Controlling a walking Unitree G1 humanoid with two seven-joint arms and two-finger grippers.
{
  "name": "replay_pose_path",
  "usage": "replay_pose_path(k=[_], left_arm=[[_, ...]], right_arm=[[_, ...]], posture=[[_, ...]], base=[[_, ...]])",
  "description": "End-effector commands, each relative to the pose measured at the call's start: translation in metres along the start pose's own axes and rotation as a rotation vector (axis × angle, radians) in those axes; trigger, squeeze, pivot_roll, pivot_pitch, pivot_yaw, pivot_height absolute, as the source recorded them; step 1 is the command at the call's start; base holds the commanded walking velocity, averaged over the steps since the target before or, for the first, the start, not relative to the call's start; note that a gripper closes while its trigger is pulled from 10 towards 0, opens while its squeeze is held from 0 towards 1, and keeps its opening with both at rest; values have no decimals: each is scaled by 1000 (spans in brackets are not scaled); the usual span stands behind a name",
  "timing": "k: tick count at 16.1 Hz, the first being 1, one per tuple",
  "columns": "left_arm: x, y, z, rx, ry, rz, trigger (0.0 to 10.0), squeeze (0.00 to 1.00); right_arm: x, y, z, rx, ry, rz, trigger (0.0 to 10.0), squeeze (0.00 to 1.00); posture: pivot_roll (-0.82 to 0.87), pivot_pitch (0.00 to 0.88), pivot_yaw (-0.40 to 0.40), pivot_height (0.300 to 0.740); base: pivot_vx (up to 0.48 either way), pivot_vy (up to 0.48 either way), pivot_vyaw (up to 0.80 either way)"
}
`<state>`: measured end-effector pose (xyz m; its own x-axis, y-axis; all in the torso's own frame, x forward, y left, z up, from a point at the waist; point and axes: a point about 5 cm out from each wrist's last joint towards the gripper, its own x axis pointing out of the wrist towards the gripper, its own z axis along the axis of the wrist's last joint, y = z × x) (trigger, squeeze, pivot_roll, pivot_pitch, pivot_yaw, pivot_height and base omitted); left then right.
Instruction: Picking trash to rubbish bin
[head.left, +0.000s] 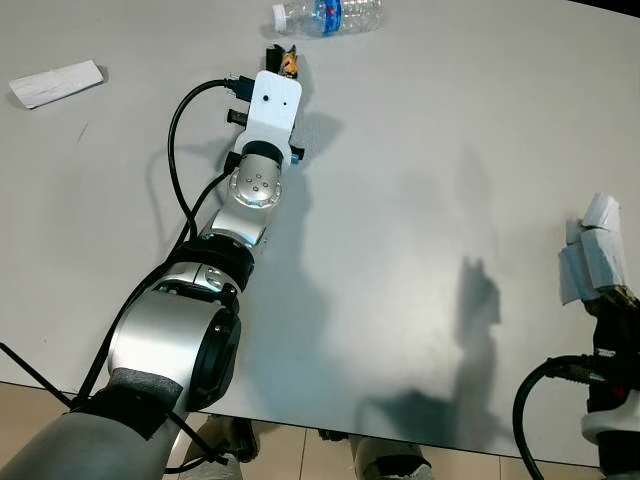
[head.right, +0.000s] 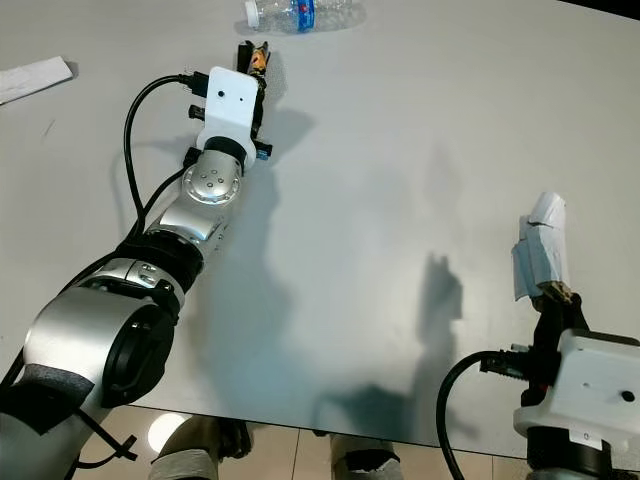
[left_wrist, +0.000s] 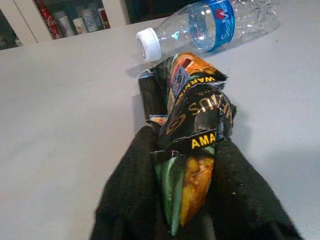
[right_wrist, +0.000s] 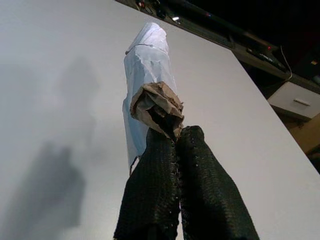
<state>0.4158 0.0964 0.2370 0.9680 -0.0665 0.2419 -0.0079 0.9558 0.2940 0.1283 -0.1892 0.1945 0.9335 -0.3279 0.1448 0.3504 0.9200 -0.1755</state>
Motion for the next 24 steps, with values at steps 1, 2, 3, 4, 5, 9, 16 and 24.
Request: replay_pose_path(k=[1, 2, 3, 4, 5, 9, 16, 24], left_arm=[[-17, -6, -43, 7, 167, -18, 0, 0], [-17, -5, -43, 5, 163, -16, 0, 0], [-18, -4, -44, -5, 156, -12, 0, 0], [-19, -4, -44, -9, 156, -13, 0, 0], [-20, -4, -46, -16, 156, -14, 0, 0], [-28, -5, -58, -23, 170, -32, 0, 0], [-31, 6, -62, -41, 133, -18, 0, 0], [-57, 18, -85, -25, 89, -20, 0, 0]], right_arm=[[-2, -5, 3, -15, -4, -19, 10000, 0], [-1, -5, 4, -14, -8, -19, 10000, 0], [2, -4, 6, -12, -24, -13, 10000, 0], [4, -3, 7, -10, -27, -11, 10000, 0], [5, -3, 7, -5, -28, -6, 10000, 0], [10, 4, 9, 64, -24, 61, 10000, 0], [13, 18, 6, 141, 23, 237, 10000, 0], [29, 22, 7, 171, 48, 344, 10000, 0]], posture=[[-361, 404, -127, 740], [-358, 402, -127, 740], [-347, 395, -127, 740], [-344, 393, -128, 740], [-338, 390, -129, 740], [-316, 373, -136, 740], [-251, 337, -133, 740], [-108, 274, -106, 740]], base=[[0, 0, 0], [0, 0, 0], [0, 0, 0], [0, 0, 0], [0, 0, 0], [0, 0, 0], [0, 0, 0], [0, 0, 0]])
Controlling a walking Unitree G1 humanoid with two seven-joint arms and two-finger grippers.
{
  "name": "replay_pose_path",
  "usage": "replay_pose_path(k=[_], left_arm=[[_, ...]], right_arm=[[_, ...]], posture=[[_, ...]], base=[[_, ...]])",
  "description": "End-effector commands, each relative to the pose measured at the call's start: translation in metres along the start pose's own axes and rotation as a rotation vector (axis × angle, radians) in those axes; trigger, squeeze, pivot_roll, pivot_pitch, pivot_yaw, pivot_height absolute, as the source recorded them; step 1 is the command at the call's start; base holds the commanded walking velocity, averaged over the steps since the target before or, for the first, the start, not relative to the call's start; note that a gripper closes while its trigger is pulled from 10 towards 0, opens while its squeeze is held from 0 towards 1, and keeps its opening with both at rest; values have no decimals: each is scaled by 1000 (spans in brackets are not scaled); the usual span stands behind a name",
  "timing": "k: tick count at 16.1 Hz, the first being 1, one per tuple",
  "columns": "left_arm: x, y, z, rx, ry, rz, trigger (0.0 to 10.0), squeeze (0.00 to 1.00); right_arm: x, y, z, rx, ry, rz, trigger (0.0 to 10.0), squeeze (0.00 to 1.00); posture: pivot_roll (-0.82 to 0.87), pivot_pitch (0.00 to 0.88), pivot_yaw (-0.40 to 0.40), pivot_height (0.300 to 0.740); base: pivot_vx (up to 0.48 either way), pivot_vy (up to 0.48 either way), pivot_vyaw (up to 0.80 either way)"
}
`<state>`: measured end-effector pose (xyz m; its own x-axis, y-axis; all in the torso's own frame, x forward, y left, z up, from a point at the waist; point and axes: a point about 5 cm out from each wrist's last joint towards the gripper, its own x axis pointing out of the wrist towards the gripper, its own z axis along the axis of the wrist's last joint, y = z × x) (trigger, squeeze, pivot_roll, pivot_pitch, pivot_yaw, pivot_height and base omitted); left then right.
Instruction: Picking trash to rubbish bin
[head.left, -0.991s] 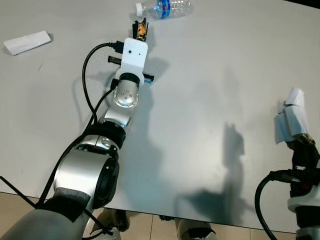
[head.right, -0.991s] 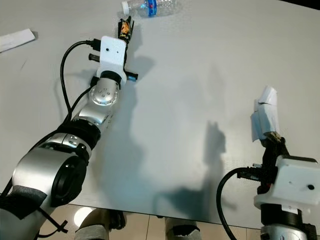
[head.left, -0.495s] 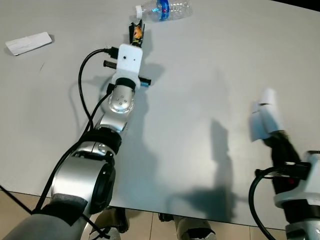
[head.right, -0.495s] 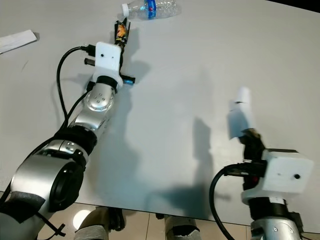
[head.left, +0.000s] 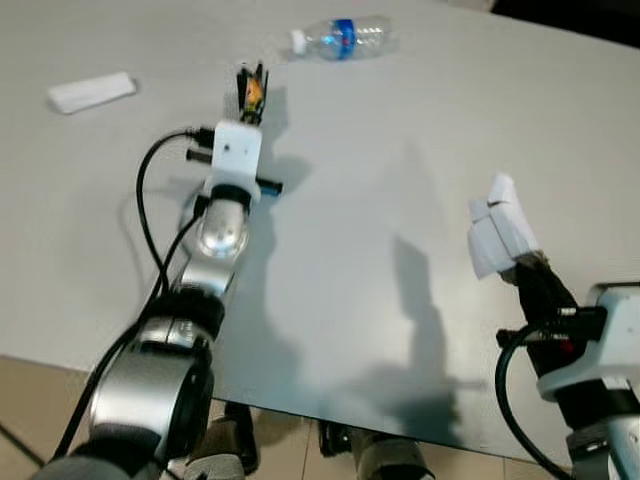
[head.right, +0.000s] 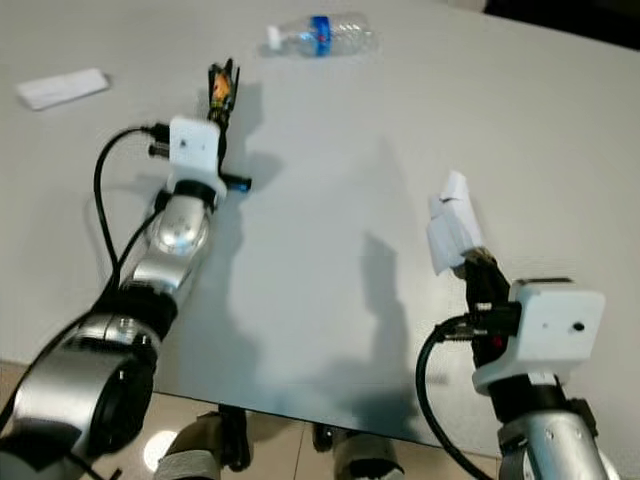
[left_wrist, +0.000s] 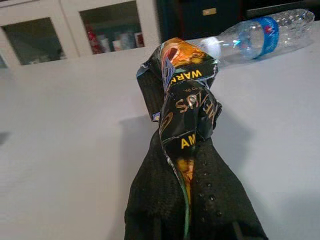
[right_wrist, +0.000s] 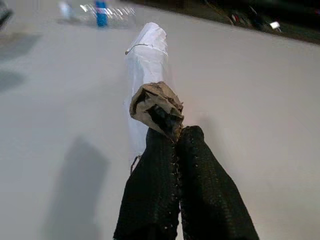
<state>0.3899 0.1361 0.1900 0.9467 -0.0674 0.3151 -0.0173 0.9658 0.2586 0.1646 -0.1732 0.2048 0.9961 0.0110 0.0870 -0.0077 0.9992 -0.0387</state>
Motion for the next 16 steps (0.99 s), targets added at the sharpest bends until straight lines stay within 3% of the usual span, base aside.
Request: replay_pose_path(k=[1, 8, 10, 13, 16], left_arm=[[-22, -5, -36, 6, 161, -41, 0, 0], [-45, -26, -10, -65, 31, -221, 0, 0], [-46, -24, -2, -62, 7, -236, 0, 0], [-38, -7, 24, -61, -90, -213, 0, 0], [-47, -5, 21, -32, -49, -259, 0, 0]], right_arm=[[-1, -4, -3, -2, 26, -9, 10000, 0], [30, -5, -9, 28, -27, 6, 10000, 0], [36, -6, -10, 29, -40, 4, 10000, 0], [44, -7, -11, 35, -65, 2, 10000, 0], [48, -8, -14, 33, -77, -2, 10000, 0]], posture=[[-103, 271, -103, 740], [69, 183, -42, 740], [96, 166, -35, 740], [131, 145, -29, 740], [147, 125, -28, 740]], base=[[0, 0, 0], [0, 0, 0], [0, 0, 0], [0, 0, 0], [0, 0, 0]])
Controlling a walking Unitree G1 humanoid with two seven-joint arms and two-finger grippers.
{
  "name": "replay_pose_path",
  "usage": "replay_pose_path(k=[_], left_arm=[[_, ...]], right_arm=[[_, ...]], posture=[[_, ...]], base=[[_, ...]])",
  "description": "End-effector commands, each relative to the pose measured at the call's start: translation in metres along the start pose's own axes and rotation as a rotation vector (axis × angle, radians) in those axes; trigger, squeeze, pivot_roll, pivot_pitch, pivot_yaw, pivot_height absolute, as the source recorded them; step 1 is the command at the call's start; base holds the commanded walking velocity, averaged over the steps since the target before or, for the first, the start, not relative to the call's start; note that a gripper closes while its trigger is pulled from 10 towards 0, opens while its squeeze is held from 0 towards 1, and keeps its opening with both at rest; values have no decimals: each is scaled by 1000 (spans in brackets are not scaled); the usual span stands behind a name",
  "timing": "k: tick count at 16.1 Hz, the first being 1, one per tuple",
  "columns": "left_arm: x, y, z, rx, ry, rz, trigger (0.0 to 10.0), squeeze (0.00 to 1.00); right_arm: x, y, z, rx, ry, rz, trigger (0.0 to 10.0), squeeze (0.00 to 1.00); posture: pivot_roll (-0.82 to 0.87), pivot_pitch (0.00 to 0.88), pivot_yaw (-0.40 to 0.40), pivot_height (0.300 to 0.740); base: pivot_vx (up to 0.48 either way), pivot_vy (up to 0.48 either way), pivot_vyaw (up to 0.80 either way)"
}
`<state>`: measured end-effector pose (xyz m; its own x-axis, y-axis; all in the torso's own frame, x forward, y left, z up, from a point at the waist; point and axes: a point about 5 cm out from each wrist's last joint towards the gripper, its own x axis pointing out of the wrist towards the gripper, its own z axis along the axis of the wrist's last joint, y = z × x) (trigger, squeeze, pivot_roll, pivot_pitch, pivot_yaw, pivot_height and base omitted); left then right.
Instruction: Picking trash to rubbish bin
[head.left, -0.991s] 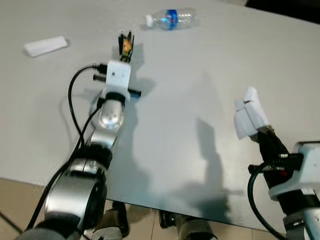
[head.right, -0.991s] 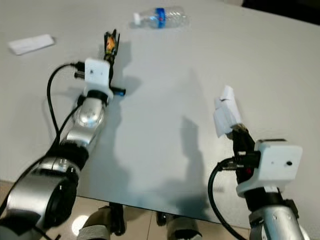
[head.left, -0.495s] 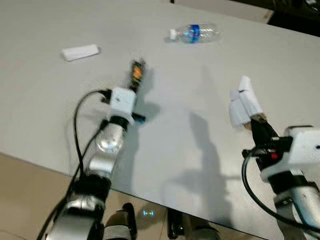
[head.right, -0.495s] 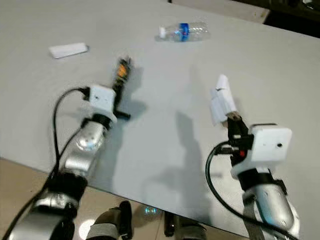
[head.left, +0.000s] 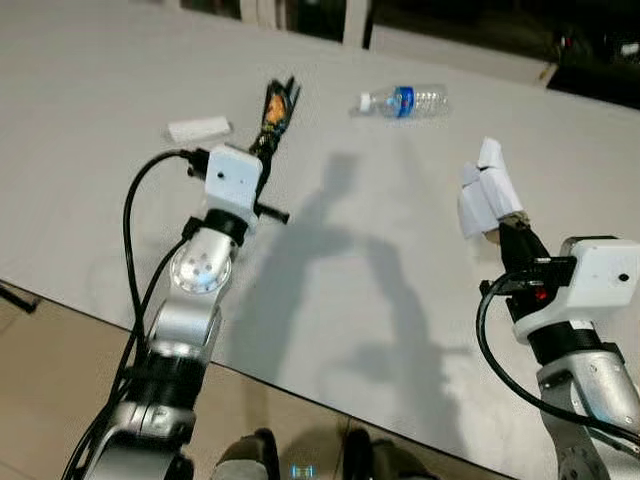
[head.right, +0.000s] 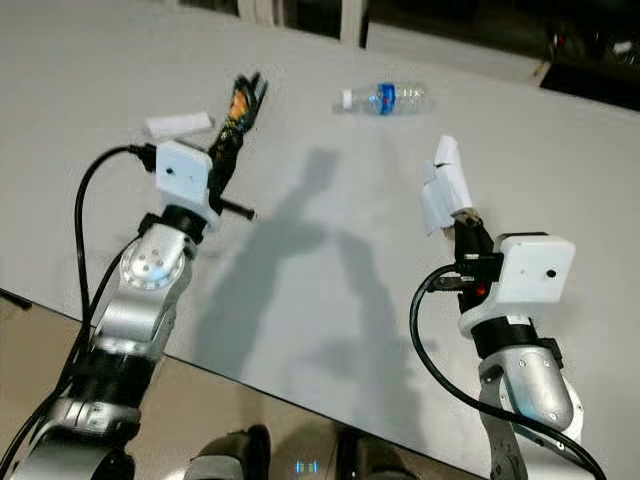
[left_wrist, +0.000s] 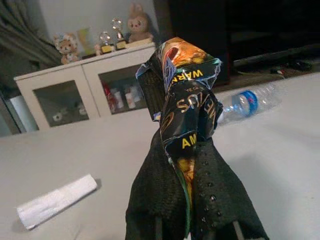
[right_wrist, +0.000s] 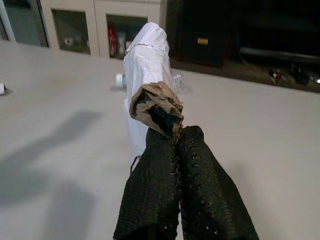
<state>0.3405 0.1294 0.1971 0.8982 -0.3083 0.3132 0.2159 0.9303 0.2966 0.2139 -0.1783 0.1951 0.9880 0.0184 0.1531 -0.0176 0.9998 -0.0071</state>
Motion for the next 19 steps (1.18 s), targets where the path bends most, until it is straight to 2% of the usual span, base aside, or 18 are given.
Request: replay_pose_path(k=[1, 5, 7, 10, 19], left_arm=[[-6, -3, -7, 4, 50, -23, 0, 0], [-3, -10, -7, -31, 75, 10, 0, 0], [1, -13, -6, -52, 85, 36, 510, 0], [7, -18, -5, -79, 89, 70, 0, 0], [10, -33, -5, -122, 110, 56, 0, 0]], right_arm=[[0, -4, 0, 0, -15, -21, 10000, 0], [0, -11, -1, -22, -25, -67, 10000, 0], [1, -14, -1, -36, -37, -76, 10000, 0], [0, -14, -2, -40, -42, -88, 10000, 0], [-4, -14, -3, -46, -44, -98, 10000, 0]], posture=[[145, 109, -31, 740], [139, 83, -30, 740], [131, 69, -25, 740], [120, 56, -22, 740], [100, 60, -19, 740]], base=[[0, 0, 0], [0, 0, 0], [0, 0, 800], [0, 0, 800], [0, 0, 800]])
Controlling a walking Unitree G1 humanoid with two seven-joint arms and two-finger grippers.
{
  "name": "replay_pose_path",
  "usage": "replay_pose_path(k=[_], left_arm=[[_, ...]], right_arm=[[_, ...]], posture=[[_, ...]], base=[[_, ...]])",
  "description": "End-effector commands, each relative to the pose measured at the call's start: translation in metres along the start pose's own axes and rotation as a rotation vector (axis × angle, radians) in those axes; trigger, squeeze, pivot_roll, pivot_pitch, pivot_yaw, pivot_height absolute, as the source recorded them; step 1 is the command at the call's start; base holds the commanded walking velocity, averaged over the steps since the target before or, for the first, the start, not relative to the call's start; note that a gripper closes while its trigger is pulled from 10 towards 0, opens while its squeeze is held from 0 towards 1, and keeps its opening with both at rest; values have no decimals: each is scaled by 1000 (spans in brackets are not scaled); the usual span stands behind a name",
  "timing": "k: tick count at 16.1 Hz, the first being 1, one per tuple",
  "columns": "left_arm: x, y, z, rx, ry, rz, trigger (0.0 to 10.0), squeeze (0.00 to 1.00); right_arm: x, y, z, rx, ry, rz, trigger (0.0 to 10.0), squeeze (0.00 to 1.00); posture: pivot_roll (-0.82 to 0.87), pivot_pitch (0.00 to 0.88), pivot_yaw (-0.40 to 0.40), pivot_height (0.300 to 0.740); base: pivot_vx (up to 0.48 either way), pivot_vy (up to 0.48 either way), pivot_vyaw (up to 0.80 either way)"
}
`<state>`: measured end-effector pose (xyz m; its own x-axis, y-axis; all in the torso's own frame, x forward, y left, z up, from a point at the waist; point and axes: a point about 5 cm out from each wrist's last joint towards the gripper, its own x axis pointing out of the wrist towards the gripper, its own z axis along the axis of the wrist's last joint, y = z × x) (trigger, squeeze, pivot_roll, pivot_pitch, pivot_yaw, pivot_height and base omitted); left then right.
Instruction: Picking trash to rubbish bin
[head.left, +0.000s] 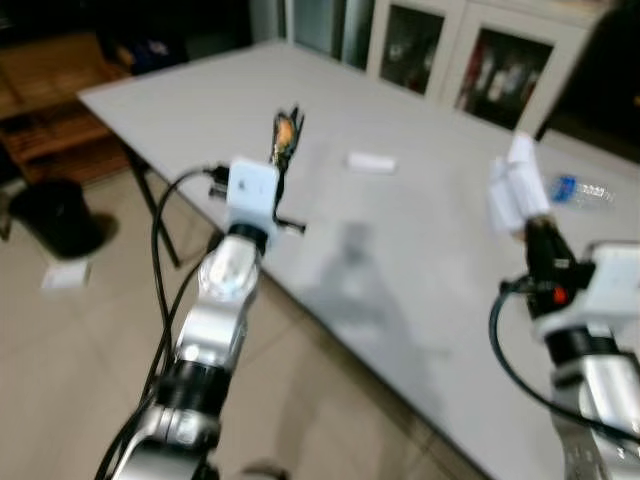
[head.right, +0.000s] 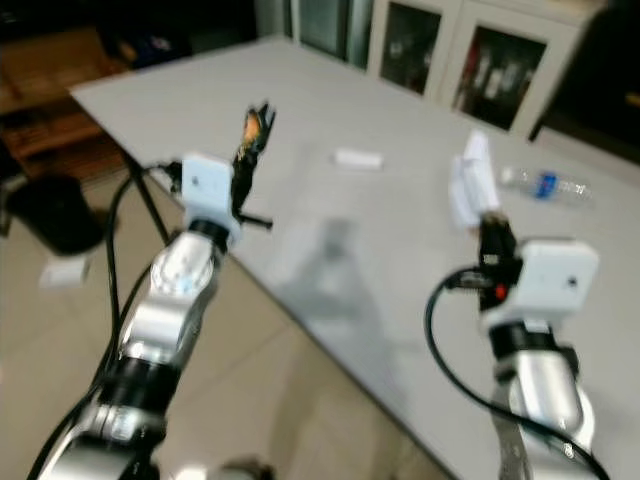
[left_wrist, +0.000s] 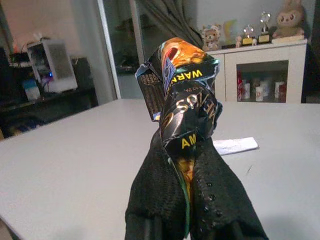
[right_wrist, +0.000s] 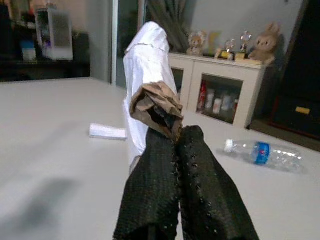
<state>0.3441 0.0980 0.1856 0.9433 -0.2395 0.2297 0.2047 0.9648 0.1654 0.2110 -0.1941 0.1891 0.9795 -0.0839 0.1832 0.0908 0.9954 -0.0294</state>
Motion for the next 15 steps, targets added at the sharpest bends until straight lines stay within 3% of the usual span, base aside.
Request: replay_pose_path(k=[1, 15], left_arm=[[0, -1, 0, 1, 7, -1, 0, 0], [3, -3, -4, 0, 36, -4, 0, 0]], right_arm=[[0, 2, 3, -4, -16, 4, 10000, 0], [2, 3, 4, -7, -27, 5, 10000, 0]], posture=[[100, 60, -19, 740], [92, 65, -15, 740]], base=[[0, 0, 800], [0, 0, 800]])
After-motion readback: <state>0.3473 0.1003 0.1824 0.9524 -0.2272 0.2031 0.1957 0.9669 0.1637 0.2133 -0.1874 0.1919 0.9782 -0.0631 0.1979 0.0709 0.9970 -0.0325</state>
